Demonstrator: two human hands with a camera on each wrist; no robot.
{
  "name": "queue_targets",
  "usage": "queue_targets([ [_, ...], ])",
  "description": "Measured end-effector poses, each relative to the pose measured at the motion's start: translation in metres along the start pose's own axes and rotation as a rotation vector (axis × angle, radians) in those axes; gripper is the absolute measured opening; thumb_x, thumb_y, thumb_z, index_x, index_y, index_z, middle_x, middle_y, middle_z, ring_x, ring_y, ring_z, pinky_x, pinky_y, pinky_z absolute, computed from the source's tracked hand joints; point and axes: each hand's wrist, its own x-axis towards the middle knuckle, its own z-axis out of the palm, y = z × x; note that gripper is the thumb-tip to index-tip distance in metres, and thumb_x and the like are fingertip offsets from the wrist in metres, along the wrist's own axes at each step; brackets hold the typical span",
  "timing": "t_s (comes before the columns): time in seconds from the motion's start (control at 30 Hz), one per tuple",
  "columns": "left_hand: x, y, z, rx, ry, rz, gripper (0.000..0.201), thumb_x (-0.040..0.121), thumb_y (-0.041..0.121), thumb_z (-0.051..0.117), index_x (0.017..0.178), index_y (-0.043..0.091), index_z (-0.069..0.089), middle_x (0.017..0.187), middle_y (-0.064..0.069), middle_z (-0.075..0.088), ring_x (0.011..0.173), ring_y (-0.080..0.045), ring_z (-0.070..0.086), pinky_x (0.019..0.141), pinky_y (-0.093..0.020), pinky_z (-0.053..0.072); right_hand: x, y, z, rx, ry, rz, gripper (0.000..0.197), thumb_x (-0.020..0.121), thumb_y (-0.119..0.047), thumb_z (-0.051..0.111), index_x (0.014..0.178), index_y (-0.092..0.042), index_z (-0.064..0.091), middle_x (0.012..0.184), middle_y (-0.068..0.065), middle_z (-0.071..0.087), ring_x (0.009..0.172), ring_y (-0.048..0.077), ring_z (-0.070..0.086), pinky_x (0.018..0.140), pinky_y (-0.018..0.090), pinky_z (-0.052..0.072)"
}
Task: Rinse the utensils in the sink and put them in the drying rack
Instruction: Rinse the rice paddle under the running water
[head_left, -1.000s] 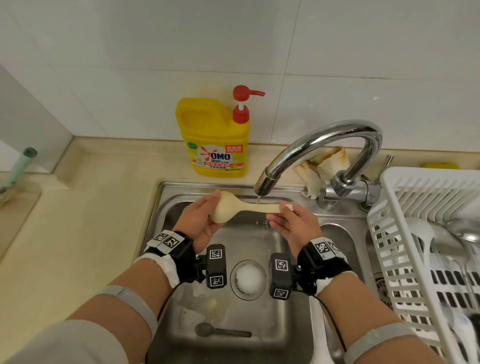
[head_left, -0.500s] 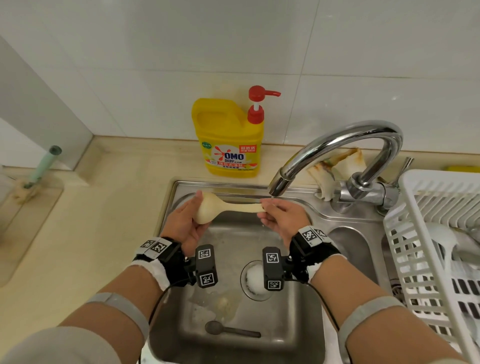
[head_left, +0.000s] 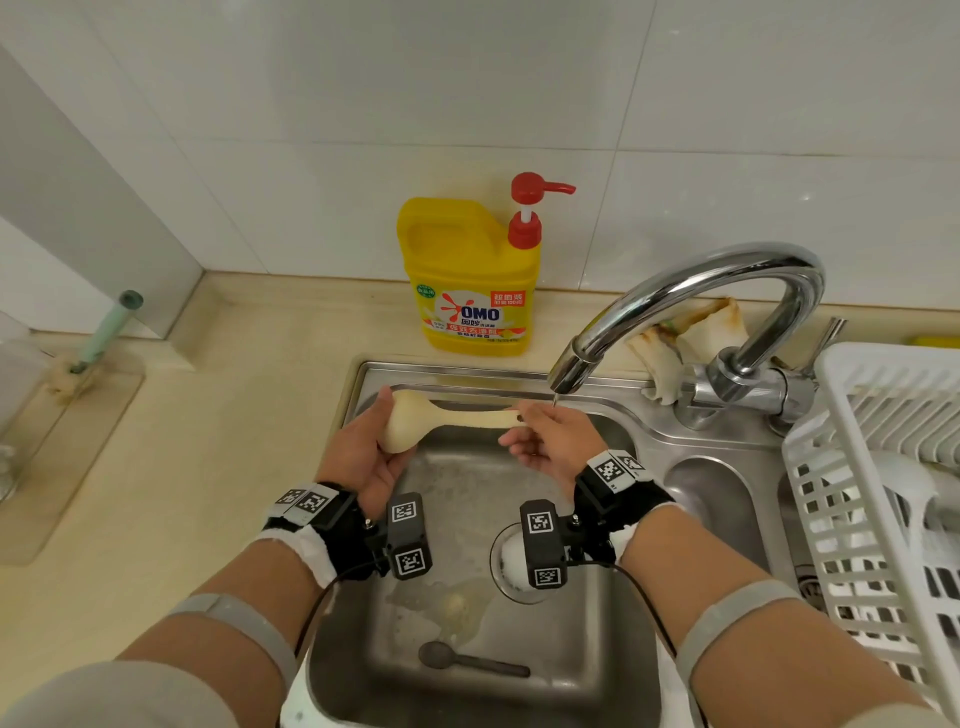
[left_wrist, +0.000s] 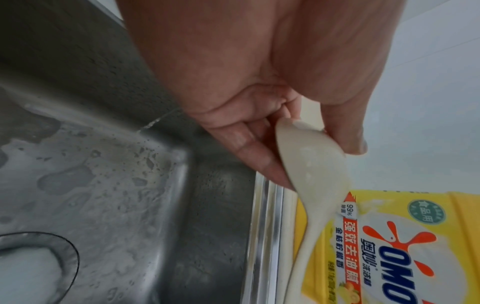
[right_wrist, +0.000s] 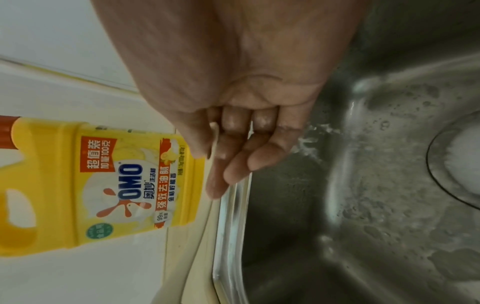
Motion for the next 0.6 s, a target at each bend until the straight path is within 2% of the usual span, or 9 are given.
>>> queue_targets([
  [0.07,-0.001,-0.001,0.005,0.015,-0.012,0.017,0.041,0.094,0.038,0.063,0.125,0.011,0.064,0.12,-0.015,0.07,0.106,-0.025,0.069,0.067,-0.028,0.061,0.0,0.001,-0.002,0.087,0.01,-0.002,0.01,0.099,-0.014,0.06,0.102,-0.007,0.067,0.086,0.014,0.072,0.069,0.017,0.065,0.067,0.029,0.055],
  [0.1,-0.001,-0.002,0.008,0.021,-0.021,0.02,0.041,0.095,0.037,0.061,0.126,0.011,0.063,0.121,-0.015,0.07,0.107,-0.025,0.069,0.066,-0.027,0.061,0.0,0.002,-0.003,0.156,0.018,0.008,0.008,0.096,-0.01,0.064,0.101,-0.006,0.068,0.089,0.014,0.071,0.074,0.018,0.067,0.069,0.029,0.057],
  [0.2,0.0,-0.005,0.013,0.056,-0.058,0.008,0.045,0.096,0.038,0.06,0.132,0.011,0.06,0.125,-0.015,0.068,0.111,-0.025,0.067,0.069,-0.027,0.061,-0.001,0.0,-0.007,0.327,0.017,0.019,0.018,0.089,-0.002,0.07,0.106,0.002,0.067,0.087,0.014,0.069,0.074,0.018,0.067,0.069,0.027,0.06],
  [0.27,0.002,-0.008,0.015,0.094,-0.089,-0.013,0.046,0.097,0.039,0.059,0.132,0.01,0.059,0.127,-0.015,0.067,0.113,-0.026,0.066,0.07,-0.028,0.061,-0.001,-0.001,-0.009,0.318,0.026,0.005,0.022,0.087,-0.001,0.071,0.109,0.003,0.068,0.082,0.011,0.068,0.071,0.016,0.065,0.069,0.025,0.061],
  [0.37,0.004,-0.013,0.017,0.14,-0.137,-0.043,0.045,0.098,0.037,0.058,0.132,0.008,0.059,0.129,-0.016,0.067,0.117,-0.027,0.065,0.072,-0.029,0.061,-0.001,-0.002,-0.012,0.265,0.06,0.01,0.021,0.087,-0.003,0.073,0.107,0.0,0.069,0.084,0.01,0.07,0.07,0.015,0.067,0.065,0.023,0.059],
  [0.47,0.004,-0.014,0.02,0.174,-0.151,-0.061,0.045,0.097,0.037,0.059,0.131,0.007,0.06,0.126,-0.015,0.068,0.12,-0.028,0.064,0.075,-0.03,0.062,-0.001,0.0,-0.016,0.324,0.131,-0.007,0.013,0.095,-0.012,0.066,0.103,-0.003,0.067,0.089,0.015,0.074,0.072,0.018,0.073,0.063,0.024,0.059],
  [0.53,0.004,-0.015,0.022,0.188,-0.146,-0.064,0.043,0.097,0.037,0.059,0.129,0.008,0.061,0.124,-0.014,0.07,0.116,-0.027,0.066,0.07,-0.029,0.062,-0.001,0.002,-0.018,0.384,0.163,-0.012,0.018,0.101,-0.02,0.058,0.105,-0.003,0.065,0.091,0.018,0.076,0.08,0.025,0.076,0.066,0.028,0.059],
  [0.6,0.003,-0.015,0.024,0.192,-0.147,-0.06,0.042,0.097,0.036,0.058,0.129,0.008,0.062,0.123,-0.013,0.071,0.11,-0.025,0.068,0.067,-0.027,0.061,-0.002,0.004,-0.017,0.446,0.167,-0.001,0.023,0.102,-0.023,0.055,0.108,-0.003,0.064,0.092,0.02,0.076,0.079,0.026,0.076,0.064,0.03,0.059],
])
